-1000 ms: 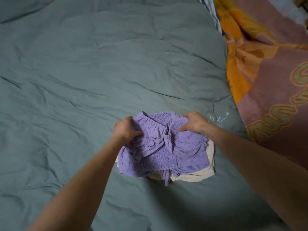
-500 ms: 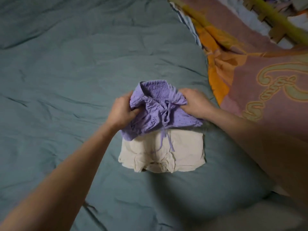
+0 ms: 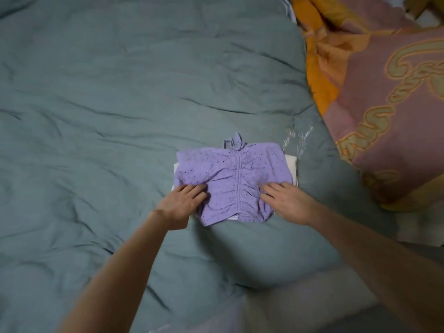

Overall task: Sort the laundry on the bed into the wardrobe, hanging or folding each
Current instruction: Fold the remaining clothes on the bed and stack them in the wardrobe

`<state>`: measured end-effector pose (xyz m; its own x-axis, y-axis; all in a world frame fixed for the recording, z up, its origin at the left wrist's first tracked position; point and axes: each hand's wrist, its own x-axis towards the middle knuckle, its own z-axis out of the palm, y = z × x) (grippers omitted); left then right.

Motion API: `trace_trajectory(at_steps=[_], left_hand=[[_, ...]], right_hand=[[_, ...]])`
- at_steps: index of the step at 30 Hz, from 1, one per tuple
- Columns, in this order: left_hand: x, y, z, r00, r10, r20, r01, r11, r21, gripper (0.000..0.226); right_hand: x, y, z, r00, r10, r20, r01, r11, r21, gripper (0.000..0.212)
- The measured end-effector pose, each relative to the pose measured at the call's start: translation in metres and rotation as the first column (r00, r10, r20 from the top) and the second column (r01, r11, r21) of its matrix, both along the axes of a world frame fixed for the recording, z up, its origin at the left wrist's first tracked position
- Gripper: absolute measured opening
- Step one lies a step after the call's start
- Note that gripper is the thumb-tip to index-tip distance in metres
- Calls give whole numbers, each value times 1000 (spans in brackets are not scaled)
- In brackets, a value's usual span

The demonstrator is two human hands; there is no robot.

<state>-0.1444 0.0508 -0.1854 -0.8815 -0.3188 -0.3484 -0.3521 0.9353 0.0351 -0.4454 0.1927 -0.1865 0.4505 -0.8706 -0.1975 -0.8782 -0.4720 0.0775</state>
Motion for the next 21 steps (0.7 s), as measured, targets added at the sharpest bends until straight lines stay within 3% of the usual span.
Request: trace_trajectory(at_steps=[1, 3, 4, 6, 7, 9, 11, 12, 13, 14, 17, 19, 21], left_hand=[[2, 1, 6, 998, 63, 27, -65, 993, 96, 75], [-1, -1, 21, 948, 314, -59, -278, 902, 330, 65], [-5, -3, 28, 876, 461, -142, -373, 834, 406, 62], [-15, -12, 31, 606, 737, -299, -575, 666, 475, 44], [-22, -17, 30, 427, 843, -328, -666, 538, 516, 42], [-34, -24, 21, 115, 984, -138, -760, 177, 625, 78], [-41, -28, 7, -61, 991, 120, -740, -126, 661, 107], [-42, -29, -2, -113, 972, 205, -704, -224, 674, 108], [-40, -29, -10, -147, 951, 271, -659, -299, 690, 103], [-39, -29, -18, -147, 934, 324, -612, -344, 712, 96], [-28, -26, -30, -45, 916, 399, -546, -357, 758, 93], [-19, -25, -30, 39, 920, 390, -547, -307, 779, 95], [-12, -22, -29, 71, 928, 365, -561, -266, 784, 78]], right_hand=[[-3, 4, 1, 1000, -7, 18, 7, 999, 34, 42], [-5, 4, 11, 990, -85, 113, 78, 995, 68, 44], [-3, -1, 17, 963, -172, 207, 159, 984, 75, 48], [6, -15, 31, 800, -473, 370, 465, 878, 118, 45], [10, -25, 33, 662, -618, 423, 645, 758, 99, 44], [14, -44, 32, 275, -868, 414, 899, 385, 210, 70], [16, -54, 25, -144, -940, 308, 871, 27, 490, 110], [15, -56, 18, -298, -919, 257, 794, -89, 602, 124], [13, -56, 9, -403, -891, 209, 721, -168, 672, 133], [11, -56, 2, -446, -877, 180, 685, -206, 699, 140], [7, -52, -11, -460, -873, 163, 655, -210, 726, 141], [2, -46, -13, -439, -880, 182, 591, -131, 796, 134], [-2, -36, -11, -337, -917, 216, 529, 5, 848, 122]])
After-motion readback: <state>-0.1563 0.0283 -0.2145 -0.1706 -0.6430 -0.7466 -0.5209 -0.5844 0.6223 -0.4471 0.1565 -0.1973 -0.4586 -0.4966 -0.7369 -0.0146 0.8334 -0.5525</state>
